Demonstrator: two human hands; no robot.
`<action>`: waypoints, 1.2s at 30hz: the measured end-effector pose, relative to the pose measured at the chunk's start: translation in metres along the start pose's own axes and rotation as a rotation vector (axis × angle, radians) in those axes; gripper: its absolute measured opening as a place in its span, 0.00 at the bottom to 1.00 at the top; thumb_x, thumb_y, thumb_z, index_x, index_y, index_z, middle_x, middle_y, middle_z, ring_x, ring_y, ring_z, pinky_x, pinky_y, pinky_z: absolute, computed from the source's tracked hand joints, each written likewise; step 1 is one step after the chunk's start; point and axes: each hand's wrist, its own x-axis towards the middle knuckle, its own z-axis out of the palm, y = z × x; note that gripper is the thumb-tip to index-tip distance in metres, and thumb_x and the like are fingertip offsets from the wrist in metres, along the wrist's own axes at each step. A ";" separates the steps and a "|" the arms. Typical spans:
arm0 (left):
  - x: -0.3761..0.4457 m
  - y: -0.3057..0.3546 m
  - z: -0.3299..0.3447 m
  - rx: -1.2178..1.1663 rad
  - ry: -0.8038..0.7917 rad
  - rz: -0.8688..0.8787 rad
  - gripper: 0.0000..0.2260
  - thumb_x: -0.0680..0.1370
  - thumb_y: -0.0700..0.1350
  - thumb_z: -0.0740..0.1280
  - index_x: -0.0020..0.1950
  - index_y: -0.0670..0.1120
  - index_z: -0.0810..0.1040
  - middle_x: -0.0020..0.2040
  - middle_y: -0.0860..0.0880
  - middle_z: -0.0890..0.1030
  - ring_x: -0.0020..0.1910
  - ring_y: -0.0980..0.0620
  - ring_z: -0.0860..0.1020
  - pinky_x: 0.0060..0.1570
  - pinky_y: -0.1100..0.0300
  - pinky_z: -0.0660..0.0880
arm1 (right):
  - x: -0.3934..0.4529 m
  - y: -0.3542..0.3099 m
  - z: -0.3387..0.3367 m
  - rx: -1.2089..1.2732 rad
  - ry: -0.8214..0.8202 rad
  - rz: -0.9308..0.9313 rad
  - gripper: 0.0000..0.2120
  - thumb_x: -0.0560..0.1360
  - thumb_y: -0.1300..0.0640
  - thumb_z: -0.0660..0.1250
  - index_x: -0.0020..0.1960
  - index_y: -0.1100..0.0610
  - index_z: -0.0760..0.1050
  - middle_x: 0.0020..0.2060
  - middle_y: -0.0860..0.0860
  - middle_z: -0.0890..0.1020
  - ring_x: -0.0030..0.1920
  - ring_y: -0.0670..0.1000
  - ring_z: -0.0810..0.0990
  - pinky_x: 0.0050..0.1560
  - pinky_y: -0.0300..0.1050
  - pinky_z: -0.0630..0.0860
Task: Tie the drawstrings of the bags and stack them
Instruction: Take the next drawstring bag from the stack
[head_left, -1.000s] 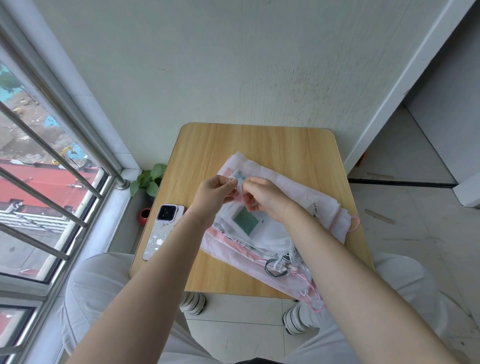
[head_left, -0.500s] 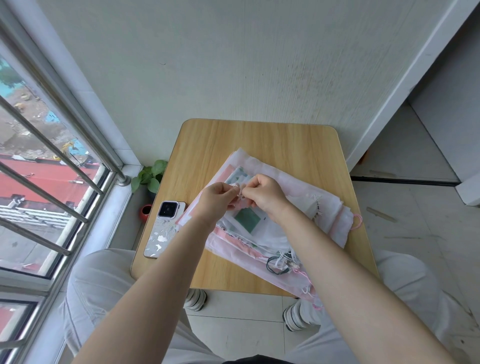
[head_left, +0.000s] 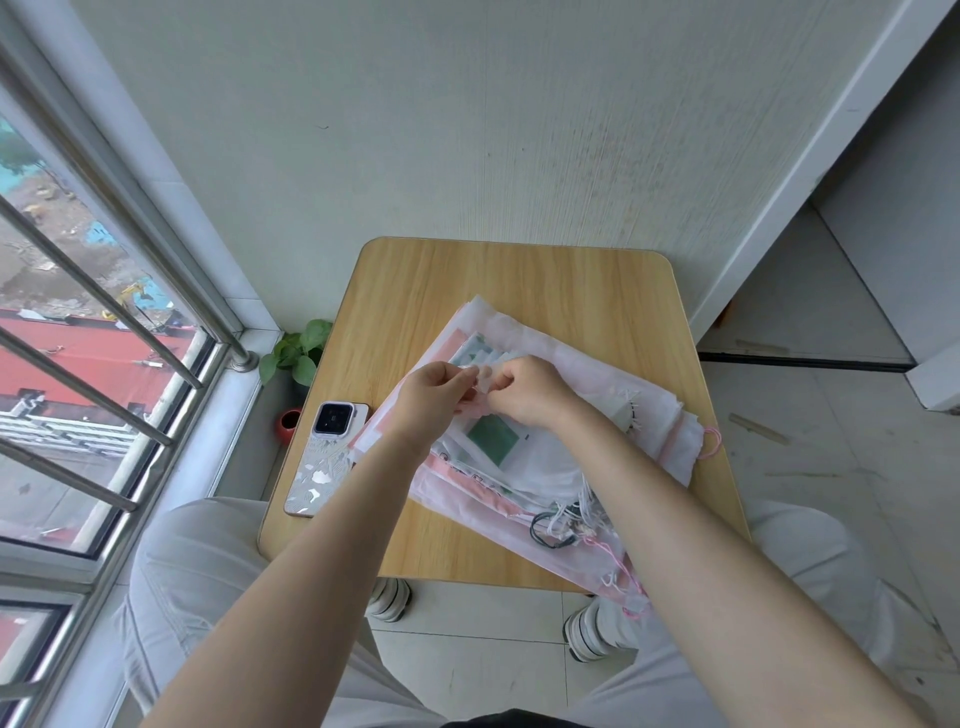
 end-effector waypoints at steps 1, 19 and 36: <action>0.000 0.000 0.001 0.008 0.004 0.004 0.12 0.79 0.47 0.67 0.47 0.38 0.80 0.39 0.48 0.83 0.37 0.54 0.80 0.42 0.63 0.79 | -0.001 -0.001 0.000 -0.027 0.020 -0.013 0.15 0.75 0.54 0.67 0.32 0.58 0.70 0.30 0.50 0.73 0.32 0.48 0.71 0.35 0.41 0.68; 0.002 -0.004 0.004 0.000 0.043 0.009 0.12 0.79 0.47 0.67 0.46 0.37 0.79 0.38 0.48 0.81 0.38 0.52 0.79 0.52 0.49 0.80 | 0.005 -0.003 0.000 0.907 0.071 0.308 0.09 0.74 0.60 0.56 0.38 0.57 0.73 0.33 0.52 0.78 0.33 0.51 0.76 0.37 0.44 0.73; 0.000 0.000 -0.009 -0.138 0.084 -0.038 0.03 0.76 0.42 0.68 0.43 0.44 0.80 0.40 0.50 0.82 0.40 0.54 0.77 0.40 0.60 0.73 | 0.005 0.003 -0.001 1.176 0.093 0.269 0.12 0.77 0.61 0.62 0.35 0.56 0.70 0.28 0.51 0.74 0.31 0.50 0.74 0.37 0.44 0.71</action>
